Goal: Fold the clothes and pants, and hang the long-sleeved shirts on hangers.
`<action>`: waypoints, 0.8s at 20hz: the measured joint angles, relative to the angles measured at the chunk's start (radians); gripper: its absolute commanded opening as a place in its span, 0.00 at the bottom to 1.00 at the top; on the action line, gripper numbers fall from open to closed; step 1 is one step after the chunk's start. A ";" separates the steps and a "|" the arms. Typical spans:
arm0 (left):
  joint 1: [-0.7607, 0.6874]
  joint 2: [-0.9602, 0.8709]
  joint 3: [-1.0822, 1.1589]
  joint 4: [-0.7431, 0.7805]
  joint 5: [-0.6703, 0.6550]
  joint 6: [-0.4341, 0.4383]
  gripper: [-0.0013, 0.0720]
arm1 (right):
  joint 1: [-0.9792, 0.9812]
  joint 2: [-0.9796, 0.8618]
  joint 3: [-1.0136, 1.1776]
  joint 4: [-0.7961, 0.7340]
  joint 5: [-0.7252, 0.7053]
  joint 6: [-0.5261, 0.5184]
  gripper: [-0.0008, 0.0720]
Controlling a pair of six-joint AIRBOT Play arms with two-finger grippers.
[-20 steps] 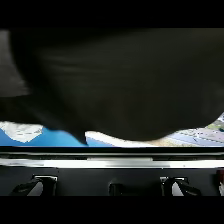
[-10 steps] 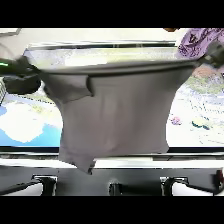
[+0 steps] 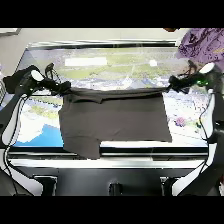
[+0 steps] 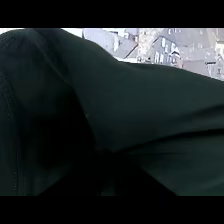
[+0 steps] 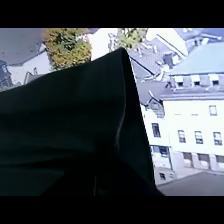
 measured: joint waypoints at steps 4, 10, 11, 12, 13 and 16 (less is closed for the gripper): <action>0.024 -0.031 0.056 -0.022 -0.051 0.001 0.92 | 0.022 -0.027 0.001 -0.023 0.015 0.003 0.45; 0.172 0.059 0.113 -0.013 -0.316 0.059 0.91 | -0.066 0.098 -0.071 0.020 0.180 -0.157 0.45; 0.206 0.092 0.089 -0.010 -0.359 0.077 0.91 | -0.098 0.138 -0.122 0.033 0.198 -0.172 0.45; 0.239 0.129 0.051 -0.011 -0.390 0.092 0.91 | -0.142 0.192 -0.204 0.046 0.209 -0.187 0.45; 0.274 0.174 -0.004 -0.021 -0.410 0.106 0.91 | -0.185 0.245 -0.289 0.052 0.217 -0.199 0.46; 0.360 0.321 -0.218 -0.045 -0.417 0.135 0.91 | -0.317 0.424 -0.594 0.069 0.203 -0.244 0.54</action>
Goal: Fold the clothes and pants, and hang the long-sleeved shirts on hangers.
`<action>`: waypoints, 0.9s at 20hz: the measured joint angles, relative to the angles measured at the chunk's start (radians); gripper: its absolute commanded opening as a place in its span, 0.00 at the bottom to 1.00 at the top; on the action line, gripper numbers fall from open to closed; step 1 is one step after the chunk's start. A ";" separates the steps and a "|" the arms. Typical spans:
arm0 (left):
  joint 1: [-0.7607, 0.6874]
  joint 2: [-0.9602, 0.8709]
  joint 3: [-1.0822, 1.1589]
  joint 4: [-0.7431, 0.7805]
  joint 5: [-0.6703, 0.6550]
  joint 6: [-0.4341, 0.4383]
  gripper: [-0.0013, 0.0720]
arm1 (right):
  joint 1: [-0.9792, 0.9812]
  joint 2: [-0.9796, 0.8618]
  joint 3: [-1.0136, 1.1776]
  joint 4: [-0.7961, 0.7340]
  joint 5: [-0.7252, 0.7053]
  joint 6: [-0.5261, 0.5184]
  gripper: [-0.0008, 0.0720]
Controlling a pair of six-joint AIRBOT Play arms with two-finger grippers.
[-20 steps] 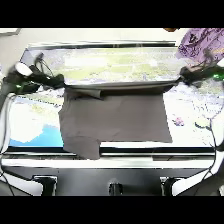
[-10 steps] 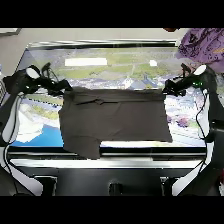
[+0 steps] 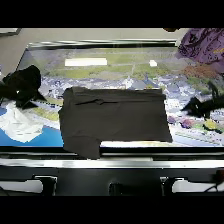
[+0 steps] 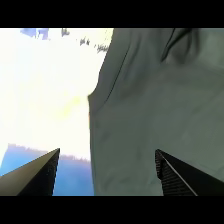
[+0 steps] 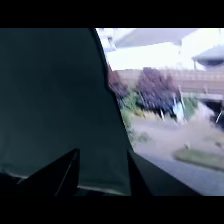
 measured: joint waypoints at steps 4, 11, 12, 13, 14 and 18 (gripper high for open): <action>0.053 0.170 -0.264 -0.021 0.059 0.017 0.91 | -0.110 0.170 -0.355 0.005 -0.072 -0.073 0.54; 0.029 0.251 -0.397 -0.031 0.127 0.023 0.91 | -0.147 0.234 -0.616 0.004 -0.201 -0.175 0.60; 0.023 0.254 -0.402 -0.032 0.135 0.024 0.91 | -0.148 0.236 -0.626 0.012 -0.217 -0.186 0.60; 0.016 0.255 -0.405 -0.032 0.142 0.024 0.91 | -0.149 0.237 -0.634 0.021 -0.229 -0.196 0.60; 0.010 0.256 -0.407 -0.033 0.150 0.024 0.91 | -0.150 0.238 -0.640 0.033 -0.241 -0.206 0.60; -0.006 0.258 -0.412 -0.033 0.175 0.024 0.91 | -0.150 0.218 -0.649 0.103 -0.274 -0.250 0.60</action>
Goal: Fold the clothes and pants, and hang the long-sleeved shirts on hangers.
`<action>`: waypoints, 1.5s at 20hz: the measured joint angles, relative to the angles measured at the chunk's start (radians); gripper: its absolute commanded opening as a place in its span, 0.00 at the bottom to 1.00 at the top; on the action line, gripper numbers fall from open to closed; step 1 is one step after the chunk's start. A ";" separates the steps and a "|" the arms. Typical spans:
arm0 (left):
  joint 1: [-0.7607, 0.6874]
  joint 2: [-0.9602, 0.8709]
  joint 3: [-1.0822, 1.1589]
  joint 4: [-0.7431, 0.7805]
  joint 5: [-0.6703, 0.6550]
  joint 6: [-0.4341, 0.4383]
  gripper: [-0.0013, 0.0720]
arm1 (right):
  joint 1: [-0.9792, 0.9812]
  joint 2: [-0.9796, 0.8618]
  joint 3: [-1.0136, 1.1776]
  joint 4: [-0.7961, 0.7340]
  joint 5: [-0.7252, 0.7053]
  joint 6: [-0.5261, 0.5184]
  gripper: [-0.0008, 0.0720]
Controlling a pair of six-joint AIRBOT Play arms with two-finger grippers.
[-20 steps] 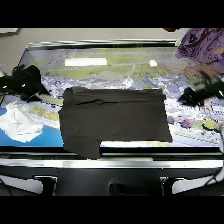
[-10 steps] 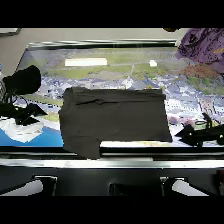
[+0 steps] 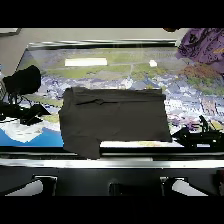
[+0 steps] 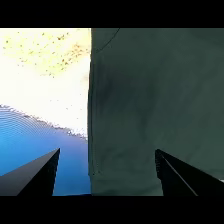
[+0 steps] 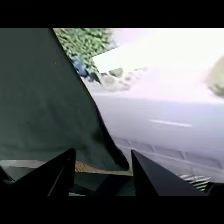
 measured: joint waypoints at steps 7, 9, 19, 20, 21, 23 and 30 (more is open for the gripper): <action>-0.006 0.000 -0.001 0.003 0.017 0.000 0.91 | -0.001 -0.039 -0.047 0.040 0.022 -0.037 0.58; -0.006 0.000 -0.001 0.003 0.018 0.000 0.91 | -0.001 -0.041 -0.068 0.042 0.027 -0.045 0.55; 0.001 0.006 -0.054 0.003 0.015 -0.010 0.91 | -0.001 -0.046 -0.090 0.051 -0.005 -0.071 0.06; 0.011 0.011 -0.092 0.000 0.017 0.000 0.91 | -0.001 -0.046 -0.091 0.054 -0.005 -0.074 0.06; 0.022 0.015 -0.131 -0.011 0.023 0.015 0.91 | -0.001 -0.046 -0.091 0.055 -0.006 -0.074 0.06; 0.044 0.021 -0.222 -0.064 0.043 0.064 0.91 | -0.001 -0.046 -0.091 0.058 -0.009 -0.073 0.06; 0.034 0.023 -0.404 -0.198 0.089 0.185 0.91 | -0.001 -0.046 -0.091 0.063 -0.013 -0.053 0.06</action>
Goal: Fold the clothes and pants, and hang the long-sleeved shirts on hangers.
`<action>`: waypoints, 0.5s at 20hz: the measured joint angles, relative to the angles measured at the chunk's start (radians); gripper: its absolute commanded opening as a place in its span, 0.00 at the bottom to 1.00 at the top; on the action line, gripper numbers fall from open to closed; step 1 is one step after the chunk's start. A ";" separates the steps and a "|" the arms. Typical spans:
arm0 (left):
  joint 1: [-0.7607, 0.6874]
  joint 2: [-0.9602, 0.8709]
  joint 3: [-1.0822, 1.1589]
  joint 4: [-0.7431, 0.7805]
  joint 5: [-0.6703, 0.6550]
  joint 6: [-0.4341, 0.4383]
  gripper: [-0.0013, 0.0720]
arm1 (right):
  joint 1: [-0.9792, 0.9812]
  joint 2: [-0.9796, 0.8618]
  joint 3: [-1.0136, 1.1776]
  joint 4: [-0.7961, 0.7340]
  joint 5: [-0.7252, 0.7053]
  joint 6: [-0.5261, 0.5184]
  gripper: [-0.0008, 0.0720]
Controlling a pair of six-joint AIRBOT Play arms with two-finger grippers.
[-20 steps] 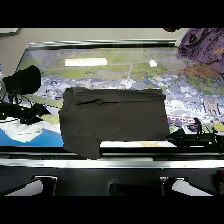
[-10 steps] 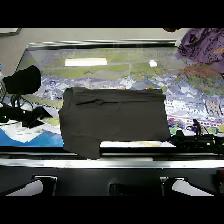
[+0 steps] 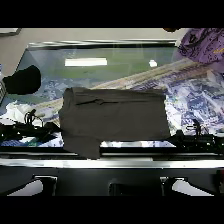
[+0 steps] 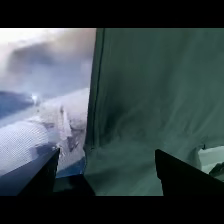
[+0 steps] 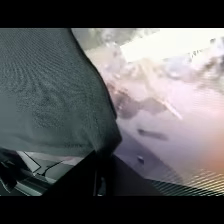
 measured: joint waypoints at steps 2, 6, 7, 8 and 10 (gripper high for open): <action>-0.014 0.000 -0.019 -0.013 0.011 0.014 0.91 | 0.000 0.000 0.000 0.000 -0.001 0.003 0.06; -0.038 0.000 -0.034 -0.027 0.036 0.021 0.91 | 0.000 0.000 0.000 0.001 -0.003 0.006 0.06; -0.045 -0.001 -0.036 -0.031 0.043 0.022 0.91 | 0.000 0.000 0.000 0.001 -0.004 0.010 0.06; -0.053 -0.004 -0.037 -0.034 0.048 0.022 0.91 | 0.000 0.000 0.000 0.002 -0.004 0.010 0.06; -0.072 -0.014 -0.037 -0.040 0.055 0.023 0.91 | 0.000 0.000 0.000 0.002 -0.005 0.011 0.06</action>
